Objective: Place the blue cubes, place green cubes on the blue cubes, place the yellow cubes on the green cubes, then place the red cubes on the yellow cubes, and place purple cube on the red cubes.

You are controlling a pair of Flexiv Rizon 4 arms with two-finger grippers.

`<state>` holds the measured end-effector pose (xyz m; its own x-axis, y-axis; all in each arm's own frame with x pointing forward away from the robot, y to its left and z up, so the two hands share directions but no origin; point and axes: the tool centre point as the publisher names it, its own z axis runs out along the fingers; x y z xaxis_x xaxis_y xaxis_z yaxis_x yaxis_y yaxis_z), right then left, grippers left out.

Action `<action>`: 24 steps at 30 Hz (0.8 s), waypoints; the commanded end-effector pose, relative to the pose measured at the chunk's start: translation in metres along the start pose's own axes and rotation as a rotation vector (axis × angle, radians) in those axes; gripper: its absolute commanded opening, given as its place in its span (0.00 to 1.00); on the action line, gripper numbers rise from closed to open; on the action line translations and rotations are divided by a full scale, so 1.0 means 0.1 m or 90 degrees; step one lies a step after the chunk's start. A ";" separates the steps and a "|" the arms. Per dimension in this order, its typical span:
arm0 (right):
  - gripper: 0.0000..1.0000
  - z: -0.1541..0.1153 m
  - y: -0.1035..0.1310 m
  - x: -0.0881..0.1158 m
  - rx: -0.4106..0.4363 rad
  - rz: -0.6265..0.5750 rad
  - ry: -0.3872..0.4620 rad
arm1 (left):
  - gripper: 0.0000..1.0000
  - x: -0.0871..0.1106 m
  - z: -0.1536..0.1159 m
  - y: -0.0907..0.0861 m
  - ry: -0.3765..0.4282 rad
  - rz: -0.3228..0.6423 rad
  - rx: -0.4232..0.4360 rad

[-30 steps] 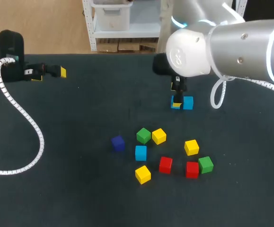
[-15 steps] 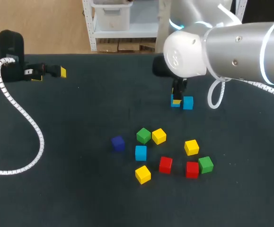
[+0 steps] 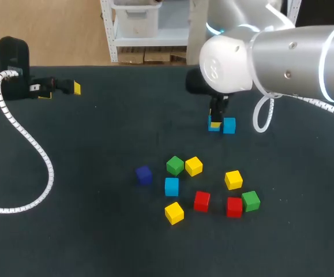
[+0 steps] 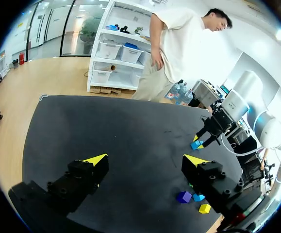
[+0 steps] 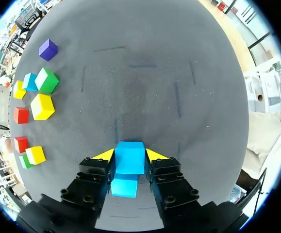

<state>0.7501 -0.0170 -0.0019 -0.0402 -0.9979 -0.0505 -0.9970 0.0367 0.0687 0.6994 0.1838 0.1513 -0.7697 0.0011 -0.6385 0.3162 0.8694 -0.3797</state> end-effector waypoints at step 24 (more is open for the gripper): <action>0.15 0.01 0.17 0.01 -0.013 -0.009 -0.009 | 1.00 0.01 0.00 0.01 -0.003 0.001 0.004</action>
<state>0.7331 -0.0172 -0.0021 -0.0275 -0.9975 -0.0656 -0.9957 0.0215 0.0903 0.6994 0.1838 0.1513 -0.7697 0.0011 -0.6385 0.3162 0.8694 -0.3797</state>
